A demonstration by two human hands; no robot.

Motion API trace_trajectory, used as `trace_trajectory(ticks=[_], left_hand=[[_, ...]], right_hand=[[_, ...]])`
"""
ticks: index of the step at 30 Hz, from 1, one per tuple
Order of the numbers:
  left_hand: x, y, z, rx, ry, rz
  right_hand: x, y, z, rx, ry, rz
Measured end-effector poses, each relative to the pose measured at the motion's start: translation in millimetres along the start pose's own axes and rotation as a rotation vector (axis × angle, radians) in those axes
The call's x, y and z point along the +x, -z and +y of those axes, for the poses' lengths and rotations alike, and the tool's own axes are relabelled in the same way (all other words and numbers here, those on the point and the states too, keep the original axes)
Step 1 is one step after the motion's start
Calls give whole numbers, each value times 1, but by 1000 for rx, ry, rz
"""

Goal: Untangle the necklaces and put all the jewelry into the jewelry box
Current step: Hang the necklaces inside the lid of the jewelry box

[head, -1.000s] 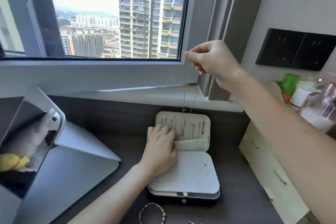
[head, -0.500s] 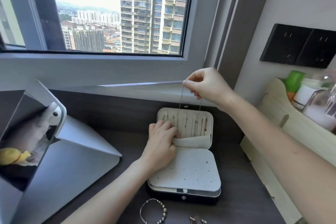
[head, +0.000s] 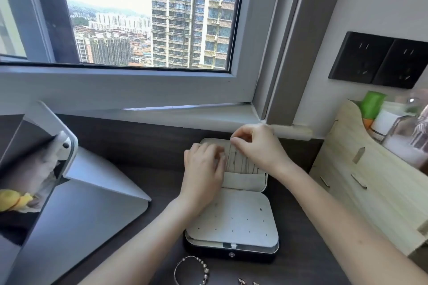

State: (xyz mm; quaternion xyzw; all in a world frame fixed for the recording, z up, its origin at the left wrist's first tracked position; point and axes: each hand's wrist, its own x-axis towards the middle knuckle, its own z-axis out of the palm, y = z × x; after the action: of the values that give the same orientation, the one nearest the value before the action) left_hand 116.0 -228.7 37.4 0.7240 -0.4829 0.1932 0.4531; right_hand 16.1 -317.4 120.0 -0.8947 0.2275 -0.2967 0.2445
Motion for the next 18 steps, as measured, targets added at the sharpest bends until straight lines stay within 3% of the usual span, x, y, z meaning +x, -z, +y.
trace_trajectory(ticks=[8,18], left_hand=[[12,-12,13,12,41,77],[23,-17,19,424,111,104]], right_hand=[[-10,-16,15,51,-15,160],[-19,-34,25,-217,-112,415]])
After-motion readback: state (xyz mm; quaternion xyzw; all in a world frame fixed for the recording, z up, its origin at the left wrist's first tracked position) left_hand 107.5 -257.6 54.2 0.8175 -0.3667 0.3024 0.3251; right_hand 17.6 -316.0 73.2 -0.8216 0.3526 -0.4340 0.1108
